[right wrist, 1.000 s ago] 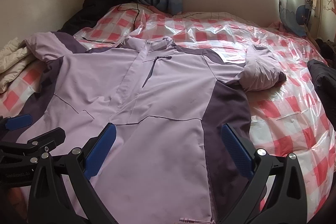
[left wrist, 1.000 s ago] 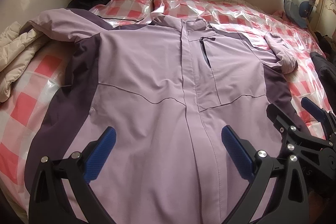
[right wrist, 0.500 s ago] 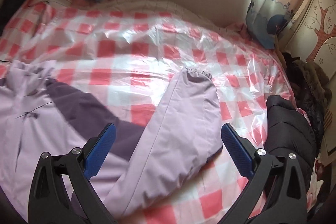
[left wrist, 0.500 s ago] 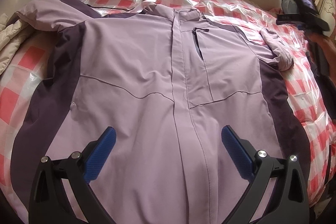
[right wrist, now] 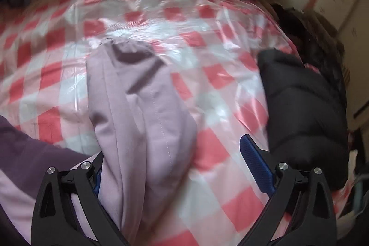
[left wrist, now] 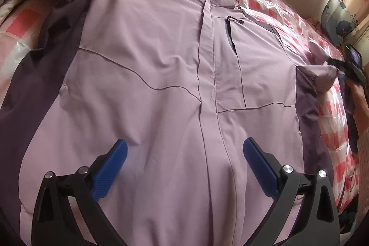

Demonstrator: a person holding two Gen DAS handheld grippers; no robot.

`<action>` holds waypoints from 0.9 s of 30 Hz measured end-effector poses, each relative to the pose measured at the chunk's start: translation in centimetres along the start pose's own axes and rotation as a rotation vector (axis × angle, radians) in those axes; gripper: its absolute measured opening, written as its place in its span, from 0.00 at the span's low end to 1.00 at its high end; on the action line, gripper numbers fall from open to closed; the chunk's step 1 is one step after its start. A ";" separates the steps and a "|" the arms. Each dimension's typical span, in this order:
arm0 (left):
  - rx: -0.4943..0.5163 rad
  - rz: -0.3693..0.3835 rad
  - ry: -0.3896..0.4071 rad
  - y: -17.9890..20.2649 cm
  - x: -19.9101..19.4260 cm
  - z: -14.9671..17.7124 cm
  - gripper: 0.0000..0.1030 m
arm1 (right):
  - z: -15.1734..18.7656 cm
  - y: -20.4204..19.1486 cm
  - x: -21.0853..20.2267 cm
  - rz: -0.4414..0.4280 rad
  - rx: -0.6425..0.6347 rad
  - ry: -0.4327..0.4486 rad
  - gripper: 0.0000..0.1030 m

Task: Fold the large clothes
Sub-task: 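Grasp the lilac jacket sleeve cuff with the right tool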

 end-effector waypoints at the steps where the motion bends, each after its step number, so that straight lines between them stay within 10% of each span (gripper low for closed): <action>1: 0.000 0.001 0.010 0.2 -0.2 0.1 0.93 | 2.2 3.7 -0.9 -0.068 0.082 0.008 0.93; 8: 0.022 0.000 0.021 1.0 -0.8 0.4 0.94 | 15.0 13.6 -4.3 -0.583 0.335 -0.059 0.93; 17: 0.010 0.004 0.030 0.3 -1.3 0.0 0.94 | 11.5 17.5 -0.4 -0.885 0.689 -0.084 0.93; 18: 0.004 0.011 0.025 0.2 -1.2 0.0 0.94 | 11.3 17.4 0.2 -0.915 0.722 -0.078 0.87; 21: -0.016 0.045 0.026 -0.1 -1.3 -0.2 0.93 | 8.0 15.5 0.0 -0.949 0.660 -0.051 0.16; 27: -0.060 0.097 0.112 0.5 -2.4 -1.1 0.93 | -6.5 10.1 -13.8 -0.958 0.263 0.272 0.09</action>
Point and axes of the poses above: each gripper's, at about its wrist camera, not at the fingertips, and x roughly the way its jaws point, y to its right, z to its underside, the point moved 1 cm from there along x, roughly the way its jaws point, and after that the axes turned 7 degrees about -y, right-handed, at the moved point
